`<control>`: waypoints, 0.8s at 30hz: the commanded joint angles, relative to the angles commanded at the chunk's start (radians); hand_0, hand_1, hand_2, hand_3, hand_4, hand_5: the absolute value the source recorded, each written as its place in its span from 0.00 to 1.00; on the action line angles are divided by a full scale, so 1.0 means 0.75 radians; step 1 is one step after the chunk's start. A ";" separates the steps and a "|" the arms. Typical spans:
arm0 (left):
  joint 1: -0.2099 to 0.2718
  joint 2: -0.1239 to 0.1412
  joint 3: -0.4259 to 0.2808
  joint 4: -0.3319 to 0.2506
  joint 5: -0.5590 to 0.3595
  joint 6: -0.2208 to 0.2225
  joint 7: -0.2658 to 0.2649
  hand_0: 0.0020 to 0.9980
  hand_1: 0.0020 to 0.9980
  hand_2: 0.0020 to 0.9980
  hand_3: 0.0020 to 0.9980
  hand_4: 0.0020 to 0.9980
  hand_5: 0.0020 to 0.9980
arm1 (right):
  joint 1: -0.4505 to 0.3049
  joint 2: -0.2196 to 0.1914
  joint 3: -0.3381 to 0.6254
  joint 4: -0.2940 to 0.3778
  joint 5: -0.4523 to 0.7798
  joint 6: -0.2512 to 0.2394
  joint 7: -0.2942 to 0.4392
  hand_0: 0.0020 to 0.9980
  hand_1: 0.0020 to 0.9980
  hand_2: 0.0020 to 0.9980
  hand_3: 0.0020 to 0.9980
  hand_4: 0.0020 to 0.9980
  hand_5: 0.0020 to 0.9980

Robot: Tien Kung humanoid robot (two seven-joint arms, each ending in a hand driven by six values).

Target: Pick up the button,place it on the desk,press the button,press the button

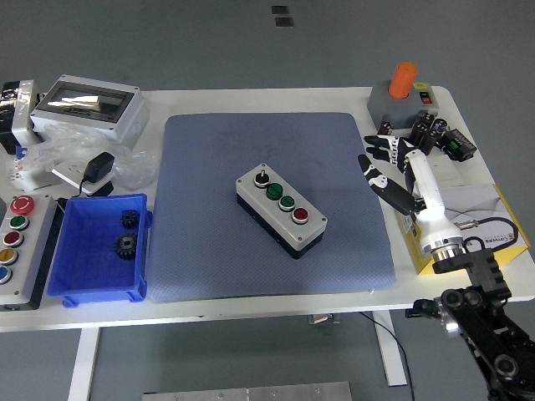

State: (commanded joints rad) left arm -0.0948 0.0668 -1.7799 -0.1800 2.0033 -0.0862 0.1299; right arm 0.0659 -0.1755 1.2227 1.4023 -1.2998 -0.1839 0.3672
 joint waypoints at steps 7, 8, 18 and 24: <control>-0.002 0.000 0.000 0.000 0.000 -0.001 -0.001 0.71 0.71 0.62 0.65 0.70 0.30 | -0.011 0.008 -0.057 -0.026 0.281 0.118 0.021 0.55 0.55 0.64 0.63 0.73 0.46; -0.002 0.001 0.000 0.000 0.000 -0.001 -0.001 0.71 0.71 0.62 0.65 0.70 0.30 | -0.011 0.007 -0.062 -0.026 0.322 0.125 0.021 0.55 0.55 0.64 0.63 0.73 0.46; -0.005 -0.008 0.023 0.000 -0.015 -0.003 -0.004 0.71 0.71 0.62 0.65 0.70 0.30 | -0.013 -0.016 -0.032 -0.008 0.537 0.140 0.017 0.52 0.52 0.62 0.63 0.73 0.46; 0.000 -0.005 0.011 0.000 -0.006 -0.001 0.002 0.71 0.71 0.62 0.65 0.70 0.30 | -0.021 -0.029 0.005 0.004 0.543 0.141 0.015 0.51 0.50 0.61 0.63 0.71 0.43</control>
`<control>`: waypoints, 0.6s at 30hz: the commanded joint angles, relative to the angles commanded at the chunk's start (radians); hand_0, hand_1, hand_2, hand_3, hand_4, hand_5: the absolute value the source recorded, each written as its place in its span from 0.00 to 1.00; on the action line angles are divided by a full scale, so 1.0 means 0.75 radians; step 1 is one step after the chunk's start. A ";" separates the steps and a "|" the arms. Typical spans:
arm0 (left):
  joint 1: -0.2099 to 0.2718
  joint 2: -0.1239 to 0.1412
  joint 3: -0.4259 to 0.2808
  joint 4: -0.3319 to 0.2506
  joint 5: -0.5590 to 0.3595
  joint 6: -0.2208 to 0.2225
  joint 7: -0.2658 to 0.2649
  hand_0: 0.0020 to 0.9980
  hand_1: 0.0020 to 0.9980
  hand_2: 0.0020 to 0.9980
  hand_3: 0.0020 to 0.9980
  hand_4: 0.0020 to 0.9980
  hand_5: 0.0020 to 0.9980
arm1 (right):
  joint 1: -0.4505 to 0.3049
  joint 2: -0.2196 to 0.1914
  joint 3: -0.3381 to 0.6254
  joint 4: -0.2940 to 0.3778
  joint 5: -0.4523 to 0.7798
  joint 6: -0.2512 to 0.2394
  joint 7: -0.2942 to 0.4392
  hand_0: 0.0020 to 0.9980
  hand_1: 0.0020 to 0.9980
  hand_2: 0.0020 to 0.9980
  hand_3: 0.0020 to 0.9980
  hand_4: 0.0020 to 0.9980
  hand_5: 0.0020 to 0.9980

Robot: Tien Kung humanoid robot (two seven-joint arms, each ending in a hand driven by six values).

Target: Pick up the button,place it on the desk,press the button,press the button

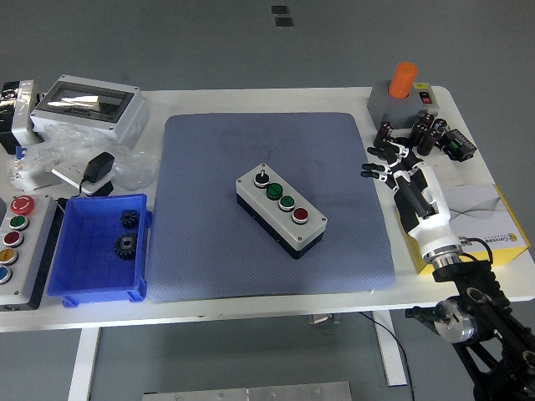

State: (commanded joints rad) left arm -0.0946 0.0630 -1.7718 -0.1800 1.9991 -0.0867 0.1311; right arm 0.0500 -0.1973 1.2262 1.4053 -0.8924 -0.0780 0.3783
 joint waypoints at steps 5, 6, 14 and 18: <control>0.004 0.001 -0.009 0.000 0.006 0.000 0.006 0.71 0.71 0.62 0.65 0.70 0.30 | -0.003 -0.016 0.022 0.005 -0.001 -0.001 -0.003 0.50 0.50 0.60 0.64 0.70 0.42; 0.003 0.000 -0.006 0.000 0.005 0.000 0.006 0.71 0.71 0.62 0.65 0.70 0.30 | -0.002 -0.017 0.025 0.005 -0.002 -0.001 -0.004 0.50 0.50 0.60 0.64 0.70 0.42; -0.007 0.001 0.025 0.000 -0.018 -0.001 -0.003 0.71 0.71 0.62 0.65 0.70 0.30 | 0.008 -0.019 0.029 0.009 -0.011 -0.002 -0.008 0.51 0.49 0.59 0.64 0.69 0.42; -0.006 0.004 0.023 0.000 -0.011 -0.002 -0.001 0.71 0.71 0.62 0.65 0.70 0.30 | 0.013 -0.023 0.031 0.011 -0.013 -0.002 -0.010 0.51 0.49 0.59 0.64 0.69 0.42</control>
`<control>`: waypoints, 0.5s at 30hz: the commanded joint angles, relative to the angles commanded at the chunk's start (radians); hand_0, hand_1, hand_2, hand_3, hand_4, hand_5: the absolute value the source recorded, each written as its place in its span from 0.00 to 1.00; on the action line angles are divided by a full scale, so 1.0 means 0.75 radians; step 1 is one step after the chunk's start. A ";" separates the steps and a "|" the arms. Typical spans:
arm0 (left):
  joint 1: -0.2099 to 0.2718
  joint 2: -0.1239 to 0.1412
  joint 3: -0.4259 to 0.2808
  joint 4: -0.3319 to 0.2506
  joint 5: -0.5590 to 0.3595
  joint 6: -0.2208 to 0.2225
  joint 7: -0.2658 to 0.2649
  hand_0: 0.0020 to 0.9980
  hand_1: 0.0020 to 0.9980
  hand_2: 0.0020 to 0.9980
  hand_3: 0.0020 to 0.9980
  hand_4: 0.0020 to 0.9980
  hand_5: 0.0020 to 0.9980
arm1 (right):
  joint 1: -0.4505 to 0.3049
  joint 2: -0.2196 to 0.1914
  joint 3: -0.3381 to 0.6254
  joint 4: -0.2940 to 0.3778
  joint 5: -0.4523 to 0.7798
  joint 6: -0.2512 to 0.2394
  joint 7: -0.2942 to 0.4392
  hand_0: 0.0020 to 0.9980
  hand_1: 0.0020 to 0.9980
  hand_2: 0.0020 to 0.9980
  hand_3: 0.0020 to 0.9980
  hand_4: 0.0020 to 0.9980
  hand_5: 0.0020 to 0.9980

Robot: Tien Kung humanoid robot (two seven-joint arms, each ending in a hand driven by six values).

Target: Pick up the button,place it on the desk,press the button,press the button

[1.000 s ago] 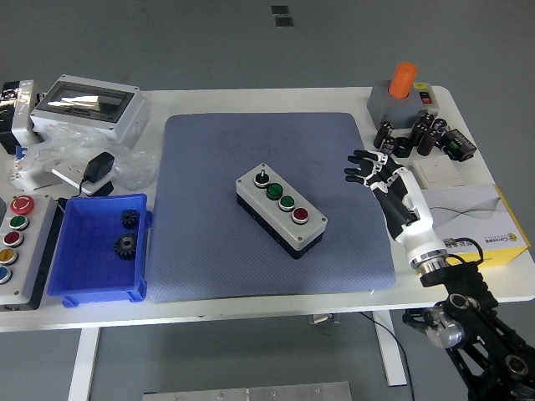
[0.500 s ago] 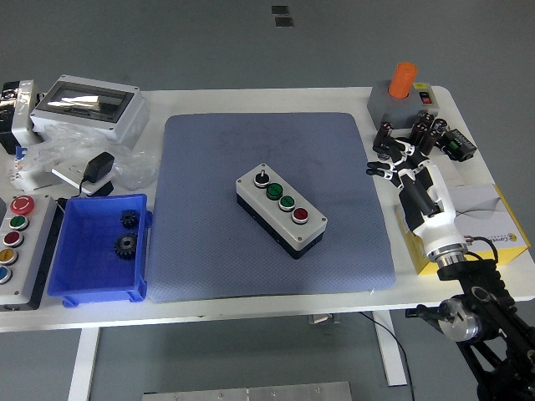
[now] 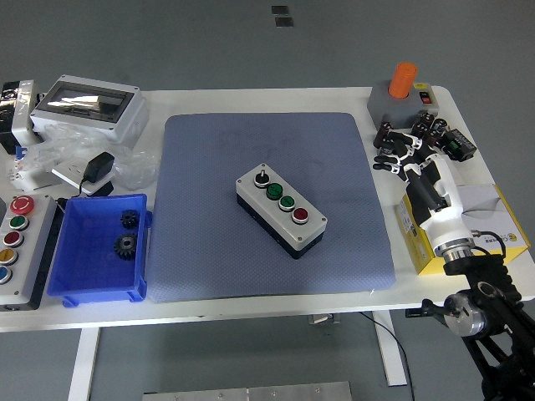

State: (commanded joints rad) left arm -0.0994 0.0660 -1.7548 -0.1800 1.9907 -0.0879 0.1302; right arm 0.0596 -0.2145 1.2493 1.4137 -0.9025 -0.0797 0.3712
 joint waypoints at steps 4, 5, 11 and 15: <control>-0.001 0.005 -0.004 0.000 0.008 0.000 0.000 0.71 0.71 0.62 0.65 0.70 0.30 | 0.001 -0.004 -0.003 -0.003 0.002 0.000 -0.001 0.51 0.49 0.59 0.64 0.69 0.42; -0.002 0.006 -0.004 0.000 0.008 0.000 -0.001 0.71 0.71 0.62 0.65 0.70 0.30 | 0.001 -0.003 -0.005 -0.004 0.002 0.000 0.000 0.51 0.49 0.59 0.64 0.69 0.42; -0.004 0.019 0.004 0.000 0.002 -0.001 -0.005 0.71 0.71 0.62 0.65 0.70 0.30 | 0.007 0.001 -0.018 -0.012 0.001 0.000 -0.002 0.51 0.49 0.59 0.64 0.69 0.42; 0.024 0.028 0.035 0.000 -0.059 0.014 -0.020 0.71 0.71 0.62 0.65 0.70 0.30 | 0.038 -0.010 -0.051 -0.006 -0.016 -0.004 -0.008 0.51 0.49 0.59 0.64 0.69 0.42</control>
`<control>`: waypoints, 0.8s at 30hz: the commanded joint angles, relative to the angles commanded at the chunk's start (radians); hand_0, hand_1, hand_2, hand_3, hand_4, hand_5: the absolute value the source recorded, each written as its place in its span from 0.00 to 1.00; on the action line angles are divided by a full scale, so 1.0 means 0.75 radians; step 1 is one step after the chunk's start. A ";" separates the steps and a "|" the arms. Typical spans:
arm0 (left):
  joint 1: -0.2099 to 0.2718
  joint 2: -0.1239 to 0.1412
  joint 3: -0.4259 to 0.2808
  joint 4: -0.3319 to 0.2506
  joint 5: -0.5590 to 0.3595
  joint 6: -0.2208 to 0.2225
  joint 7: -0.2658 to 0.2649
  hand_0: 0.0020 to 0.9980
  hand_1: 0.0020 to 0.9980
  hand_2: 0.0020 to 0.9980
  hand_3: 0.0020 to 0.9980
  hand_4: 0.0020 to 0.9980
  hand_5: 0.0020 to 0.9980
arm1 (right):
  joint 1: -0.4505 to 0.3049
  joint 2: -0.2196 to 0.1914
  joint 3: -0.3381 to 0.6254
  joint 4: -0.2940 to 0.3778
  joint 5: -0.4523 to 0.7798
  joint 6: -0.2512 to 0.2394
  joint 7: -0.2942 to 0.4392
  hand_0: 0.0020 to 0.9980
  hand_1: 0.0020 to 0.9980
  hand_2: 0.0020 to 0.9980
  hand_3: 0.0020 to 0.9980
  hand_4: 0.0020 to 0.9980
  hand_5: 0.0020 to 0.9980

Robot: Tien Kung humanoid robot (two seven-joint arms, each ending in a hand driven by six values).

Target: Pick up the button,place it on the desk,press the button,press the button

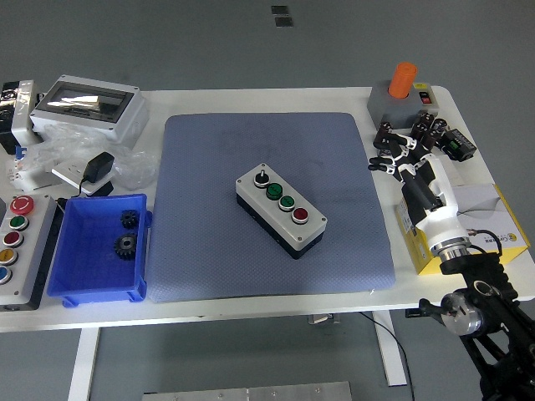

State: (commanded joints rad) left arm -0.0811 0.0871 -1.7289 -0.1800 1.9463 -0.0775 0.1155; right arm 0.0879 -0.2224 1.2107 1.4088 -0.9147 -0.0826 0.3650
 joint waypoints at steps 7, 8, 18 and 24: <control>0.017 0.005 -0.115 0.000 0.104 -0.005 0.033 0.71 0.71 0.62 0.65 0.70 0.30 | 0.033 -0.009 -0.025 0.010 -0.038 -0.031 -0.012 0.51 0.49 0.59 0.64 0.69 0.42; 0.013 0.009 -0.099 0.000 0.083 -0.002 0.023 0.71 0.71 0.62 0.65 0.70 0.30 | 0.032 -0.010 -0.031 0.020 -0.063 -0.055 -0.024 0.51 0.49 0.59 0.64 0.69 0.42; 0.007 0.009 -0.006 0.000 -0.025 0.002 0.000 0.71 0.71 0.62 0.65 0.70 0.30 | 0.201 -0.013 -0.277 0.129 -0.553 -0.404 -0.461 0.53 0.51 0.60 0.65 0.68 0.42; 0.028 0.012 -0.046 0.000 -0.009 0.003 0.029 0.71 0.71 0.62 0.65 0.70 0.30 | 0.321 0.042 -0.431 0.086 -0.846 -0.312 -0.752 0.92 0.92 0.99 1.00 1.00 0.61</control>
State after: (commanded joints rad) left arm -0.0601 0.0963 -1.7633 -0.1800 1.9397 -0.0751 0.1374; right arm 0.3284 -0.1912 0.8872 1.4735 -1.5493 -0.3163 -0.1988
